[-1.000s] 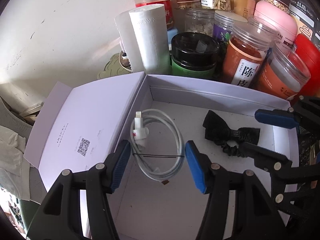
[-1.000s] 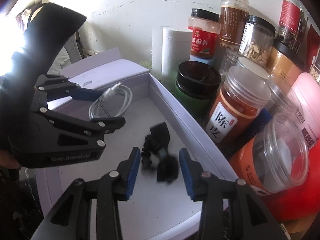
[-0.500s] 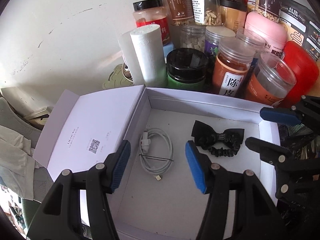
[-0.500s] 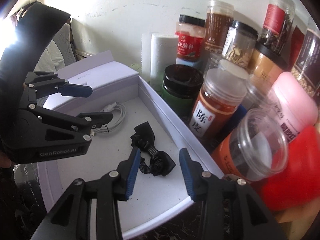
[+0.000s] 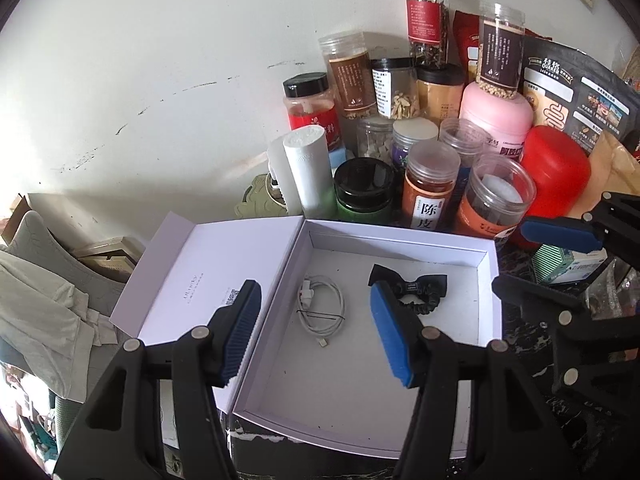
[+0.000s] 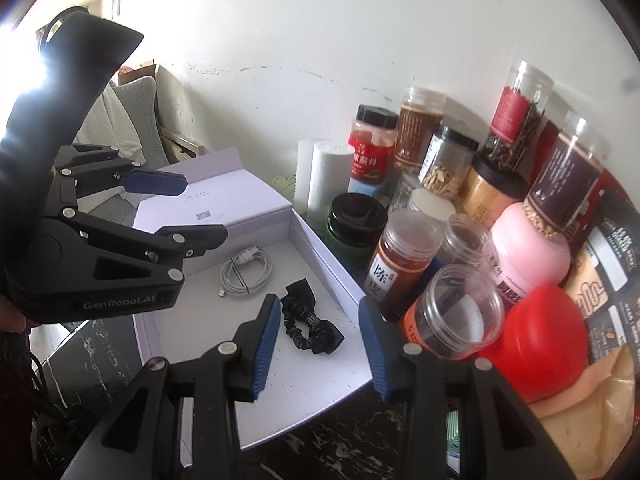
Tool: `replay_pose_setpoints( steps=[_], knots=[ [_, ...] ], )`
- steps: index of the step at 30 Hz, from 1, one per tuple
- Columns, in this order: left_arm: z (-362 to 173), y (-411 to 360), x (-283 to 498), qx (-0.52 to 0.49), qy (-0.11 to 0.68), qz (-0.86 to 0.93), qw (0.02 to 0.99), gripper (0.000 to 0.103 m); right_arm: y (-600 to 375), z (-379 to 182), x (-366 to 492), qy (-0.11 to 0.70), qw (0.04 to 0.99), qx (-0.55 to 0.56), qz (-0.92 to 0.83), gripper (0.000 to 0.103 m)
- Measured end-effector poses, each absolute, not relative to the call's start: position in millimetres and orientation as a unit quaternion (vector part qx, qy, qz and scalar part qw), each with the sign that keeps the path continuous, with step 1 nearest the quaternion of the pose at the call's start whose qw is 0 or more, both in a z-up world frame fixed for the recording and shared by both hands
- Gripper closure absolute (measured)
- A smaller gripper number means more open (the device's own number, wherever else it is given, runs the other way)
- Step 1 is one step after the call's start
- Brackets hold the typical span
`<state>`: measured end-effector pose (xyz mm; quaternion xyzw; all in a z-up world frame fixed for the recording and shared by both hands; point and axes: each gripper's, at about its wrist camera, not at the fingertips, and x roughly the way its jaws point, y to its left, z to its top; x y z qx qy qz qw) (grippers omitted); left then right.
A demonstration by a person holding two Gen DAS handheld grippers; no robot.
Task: Organize objects
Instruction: 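Lower cable into the white box and open left gripper while right gripper releases the bow, then withdraw both open grippers from the box back over the table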
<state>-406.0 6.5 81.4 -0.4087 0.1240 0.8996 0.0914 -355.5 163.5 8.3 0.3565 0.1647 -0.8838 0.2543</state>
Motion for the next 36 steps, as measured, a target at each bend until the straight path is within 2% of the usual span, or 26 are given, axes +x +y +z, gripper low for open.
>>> replay_pose_setpoints(
  steps=[18,22,27,36],
  knots=[
    [154.1,1.1,-315.9,-0.367,0.109,0.919,0.093,0.047,182.0,69.4,-286.8,0.171,0.247,0.309,-0.902,0.063],
    [167.0,0.8,-294.6,-0.354,0.113,0.924,0.087,0.037,187.6,79.2,-270.9,0.172,0.244,0.299,-0.906,0.062],
    [179.2,-0.9,-268.7,-0.346,0.108,0.928,0.088,0.035,193.0,86.8,-251.1,0.174,0.239,0.288,-0.911,0.058],
    [192.8,-1.0,-220.7,-0.33,0.107,0.934,0.086,0.024,199.3,96.9,-207.7,0.184,0.236,0.267,-0.916,0.054]
  ],
)
